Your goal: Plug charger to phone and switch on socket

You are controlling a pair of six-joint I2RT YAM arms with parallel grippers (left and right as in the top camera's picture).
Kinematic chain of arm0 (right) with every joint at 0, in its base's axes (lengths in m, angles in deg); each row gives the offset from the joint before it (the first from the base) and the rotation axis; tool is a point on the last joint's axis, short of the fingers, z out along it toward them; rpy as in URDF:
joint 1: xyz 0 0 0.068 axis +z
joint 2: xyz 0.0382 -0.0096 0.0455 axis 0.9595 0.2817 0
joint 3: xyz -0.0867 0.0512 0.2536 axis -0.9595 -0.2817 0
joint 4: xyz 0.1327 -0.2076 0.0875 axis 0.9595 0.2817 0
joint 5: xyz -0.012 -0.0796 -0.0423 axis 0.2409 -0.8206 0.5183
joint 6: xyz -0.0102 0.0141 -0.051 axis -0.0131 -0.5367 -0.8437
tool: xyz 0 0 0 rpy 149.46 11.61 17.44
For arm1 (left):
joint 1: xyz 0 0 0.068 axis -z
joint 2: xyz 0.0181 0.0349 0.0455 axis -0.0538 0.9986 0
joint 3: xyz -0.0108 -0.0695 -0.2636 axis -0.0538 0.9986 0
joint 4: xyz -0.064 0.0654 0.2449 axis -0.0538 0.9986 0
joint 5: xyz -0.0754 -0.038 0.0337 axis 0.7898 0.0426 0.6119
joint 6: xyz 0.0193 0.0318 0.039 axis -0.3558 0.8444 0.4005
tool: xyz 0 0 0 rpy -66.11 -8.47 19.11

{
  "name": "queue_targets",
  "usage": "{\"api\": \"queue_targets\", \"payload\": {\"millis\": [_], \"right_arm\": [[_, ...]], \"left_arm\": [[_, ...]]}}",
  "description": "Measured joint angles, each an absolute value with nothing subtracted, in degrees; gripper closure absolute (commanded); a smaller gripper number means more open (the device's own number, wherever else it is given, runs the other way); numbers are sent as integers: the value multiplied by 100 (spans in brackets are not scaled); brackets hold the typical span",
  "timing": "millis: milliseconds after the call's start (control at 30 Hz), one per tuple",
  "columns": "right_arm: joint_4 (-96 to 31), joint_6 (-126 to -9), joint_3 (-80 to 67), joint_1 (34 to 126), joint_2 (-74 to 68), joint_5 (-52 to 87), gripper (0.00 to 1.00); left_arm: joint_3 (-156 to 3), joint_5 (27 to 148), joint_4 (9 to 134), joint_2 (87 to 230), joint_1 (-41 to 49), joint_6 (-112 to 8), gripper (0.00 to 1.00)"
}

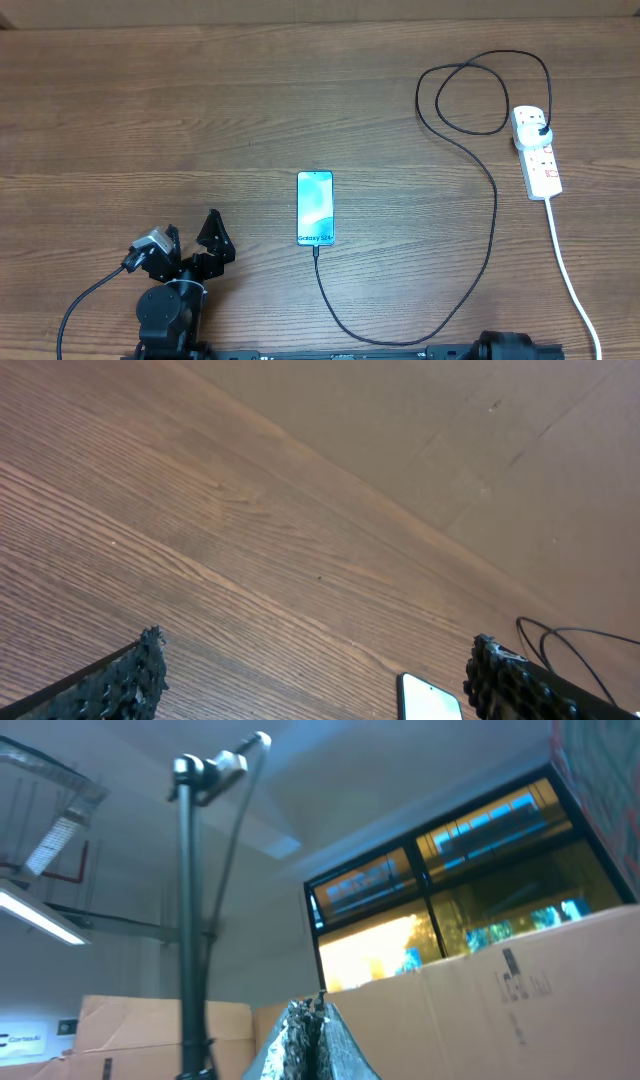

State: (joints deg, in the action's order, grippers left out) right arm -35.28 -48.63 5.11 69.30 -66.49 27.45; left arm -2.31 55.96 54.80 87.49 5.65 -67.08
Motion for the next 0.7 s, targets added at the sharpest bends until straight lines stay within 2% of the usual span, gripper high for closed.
{"api": "queue_targets", "payload": {"millis": [533, 633, 700], "right_arm": [[-3535, -4867, 517, 6974, -7294, 2694, 93], [-3530, -4878, 517, 7039, -7294, 2694, 90], [-3526, -4880, 517, 7092, -7294, 2688, 83]], "left_arm": [[-231, 5596, 5480, 8749, 565, -6708, 0], [-231, 5596, 5480, 8749, 565, -6708, 0], [-231, 5596, 5480, 8749, 565, -6708, 0]]}}
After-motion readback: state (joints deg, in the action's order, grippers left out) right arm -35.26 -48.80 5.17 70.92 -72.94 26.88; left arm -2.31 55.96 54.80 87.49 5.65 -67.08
